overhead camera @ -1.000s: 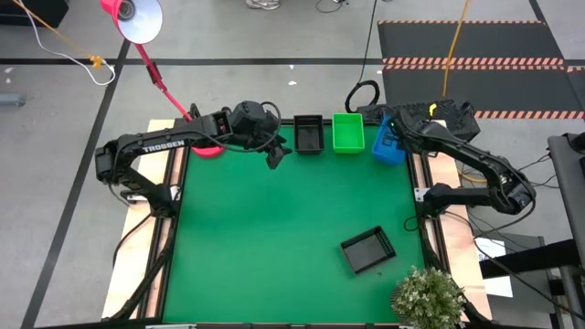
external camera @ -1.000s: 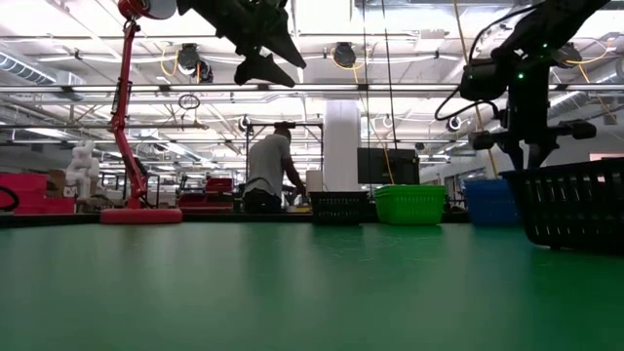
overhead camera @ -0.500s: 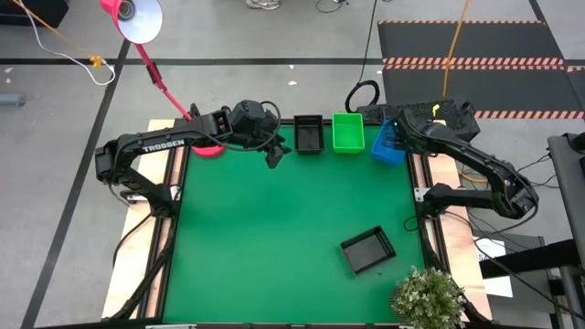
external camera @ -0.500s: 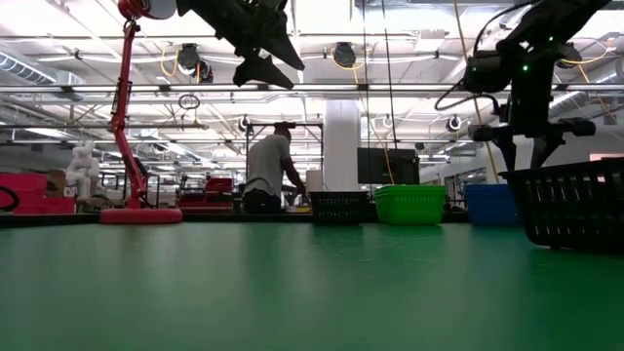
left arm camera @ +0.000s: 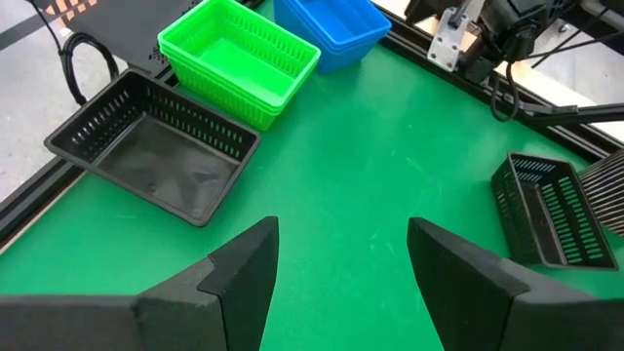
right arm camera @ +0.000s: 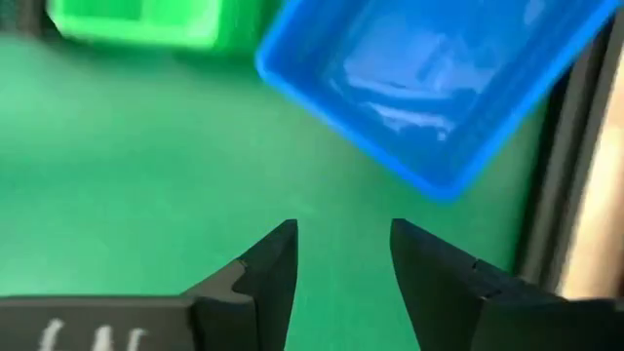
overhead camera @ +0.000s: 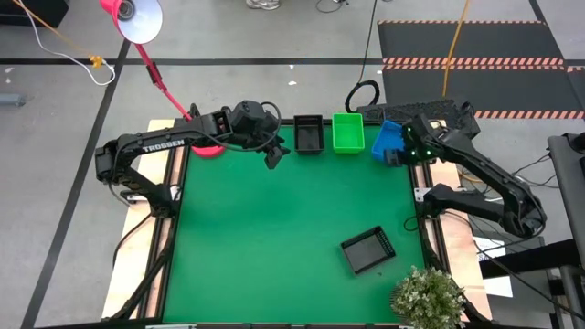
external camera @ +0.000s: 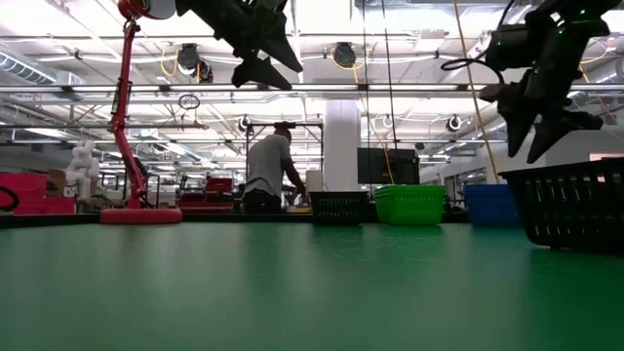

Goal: Stack baskets by color
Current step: Stack the blue bin on the stacked blue bin, then adjust the stacked blue bins

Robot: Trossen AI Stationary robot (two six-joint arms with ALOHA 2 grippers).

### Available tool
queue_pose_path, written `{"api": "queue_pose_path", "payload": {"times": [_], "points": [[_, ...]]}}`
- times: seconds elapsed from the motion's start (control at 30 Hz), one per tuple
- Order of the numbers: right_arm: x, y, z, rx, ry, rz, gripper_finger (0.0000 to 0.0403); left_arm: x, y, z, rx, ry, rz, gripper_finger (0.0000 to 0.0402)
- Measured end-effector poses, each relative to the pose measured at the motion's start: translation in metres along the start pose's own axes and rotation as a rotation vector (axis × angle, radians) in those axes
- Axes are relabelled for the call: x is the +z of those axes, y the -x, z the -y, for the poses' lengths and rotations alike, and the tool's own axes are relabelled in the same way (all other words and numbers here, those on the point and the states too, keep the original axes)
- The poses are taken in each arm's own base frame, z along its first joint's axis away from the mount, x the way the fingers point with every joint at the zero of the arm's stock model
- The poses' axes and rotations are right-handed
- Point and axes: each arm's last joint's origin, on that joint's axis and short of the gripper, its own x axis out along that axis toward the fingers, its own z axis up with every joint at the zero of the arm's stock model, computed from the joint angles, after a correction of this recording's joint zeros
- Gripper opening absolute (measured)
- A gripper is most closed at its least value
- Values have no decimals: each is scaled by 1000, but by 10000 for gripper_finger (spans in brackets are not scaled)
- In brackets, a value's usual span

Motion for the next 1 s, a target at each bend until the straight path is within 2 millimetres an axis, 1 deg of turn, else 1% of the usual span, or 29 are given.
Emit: {"api": "queue_pose_path", "payload": {"times": [0.07, 0.17, 0.33, 0.47, 0.53, 0.73, 1.0], "points": [[-2, -2, 1, -8, 33, -26, 144, 0, 0, 0, 0, -12, 0, 227], [-4, -11, 3, 7, 86, -90, 126, 0, 0, 0, 1, -35, 1, 227], [-8, -33, 8, -48, 98, -163, 95, 0, 0, 0, 0, -42, 2, 227], [-7, -50, 12, -135, 98, -168, 69, 0, 0, 0, 2, -35, 2, 227], [-6, -56, 14, -186, 101, -162, 57, 0, 0, 0, 15, -17, 6, 227], [4, -64, 13, -270, 124, -78, 28, 1, 0, -1, 25, 32, 10, 227], [12, -65, 13, -352, 215, 29, 6, -1, -1, 4, 68, 104, 23, 227]]}}
